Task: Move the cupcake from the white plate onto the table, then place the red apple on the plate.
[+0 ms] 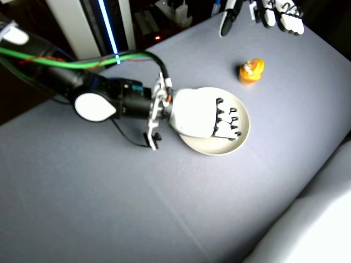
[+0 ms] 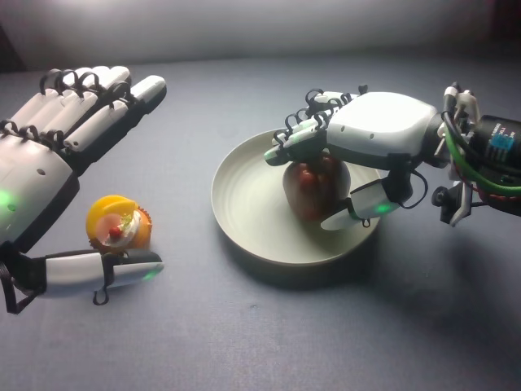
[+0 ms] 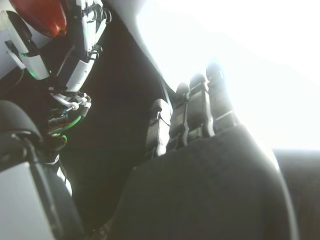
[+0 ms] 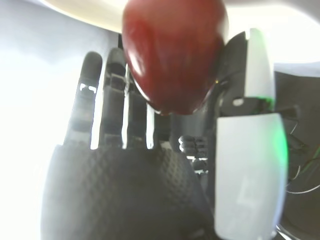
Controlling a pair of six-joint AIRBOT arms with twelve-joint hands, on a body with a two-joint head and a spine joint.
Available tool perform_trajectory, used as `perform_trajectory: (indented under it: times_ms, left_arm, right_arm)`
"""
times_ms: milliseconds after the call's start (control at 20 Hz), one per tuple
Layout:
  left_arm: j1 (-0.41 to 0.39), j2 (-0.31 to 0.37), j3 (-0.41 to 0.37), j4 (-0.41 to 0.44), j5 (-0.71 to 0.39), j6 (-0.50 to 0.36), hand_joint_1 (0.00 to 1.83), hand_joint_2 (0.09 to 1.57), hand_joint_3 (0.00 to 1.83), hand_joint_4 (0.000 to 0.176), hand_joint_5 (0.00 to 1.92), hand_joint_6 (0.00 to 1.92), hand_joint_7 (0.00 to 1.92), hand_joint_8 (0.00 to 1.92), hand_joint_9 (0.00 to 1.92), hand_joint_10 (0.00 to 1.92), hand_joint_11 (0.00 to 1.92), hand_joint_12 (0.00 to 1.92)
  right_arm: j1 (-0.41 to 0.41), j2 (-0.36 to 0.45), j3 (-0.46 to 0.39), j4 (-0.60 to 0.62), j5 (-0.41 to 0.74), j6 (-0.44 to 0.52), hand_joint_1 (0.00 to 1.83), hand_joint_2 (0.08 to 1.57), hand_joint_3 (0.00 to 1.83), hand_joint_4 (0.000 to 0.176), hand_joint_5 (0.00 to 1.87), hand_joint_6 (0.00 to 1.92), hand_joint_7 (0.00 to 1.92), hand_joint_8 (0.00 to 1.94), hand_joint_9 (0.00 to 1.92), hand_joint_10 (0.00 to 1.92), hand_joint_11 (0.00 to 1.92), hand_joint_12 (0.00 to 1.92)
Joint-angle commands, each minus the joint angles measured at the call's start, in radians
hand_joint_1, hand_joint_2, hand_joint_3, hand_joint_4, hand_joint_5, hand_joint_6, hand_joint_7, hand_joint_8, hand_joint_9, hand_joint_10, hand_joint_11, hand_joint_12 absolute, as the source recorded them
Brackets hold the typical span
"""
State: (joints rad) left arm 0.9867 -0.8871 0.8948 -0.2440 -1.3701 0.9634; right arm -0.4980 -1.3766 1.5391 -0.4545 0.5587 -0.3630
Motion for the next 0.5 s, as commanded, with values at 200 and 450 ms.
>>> perform_trajectory:
  times_ms: [200, 450]
  left_arm:
    - [-0.007, -0.001, -0.004, 0.012, -0.133, -0.004, 0.83, 0.85, 0.0, 0.169, 0.02, 0.0, 0.02, 0.0, 0.0, 0.0, 0.0, 0.15]
    - [-0.007, -0.001, -0.004, 0.012, -0.134, -0.005, 0.84, 0.85, 0.0, 0.173, 0.02, 0.0, 0.01, 0.01, 0.0, 0.0, 0.0, 0.12]
  right_arm:
    - [-0.003, 0.014, -0.002, 0.034, 0.104, 0.002, 1.11, 0.95, 0.0, 0.012, 0.43, 0.0, 0.33, 0.0, 0.32, 0.0, 0.0, 0.74]
    - [-0.007, 0.015, -0.003, 0.037, 0.104, 0.002, 1.05, 0.92, 0.0, 0.116, 0.25, 0.0, 0.17, 0.0, 0.2, 0.0, 0.0, 0.74]
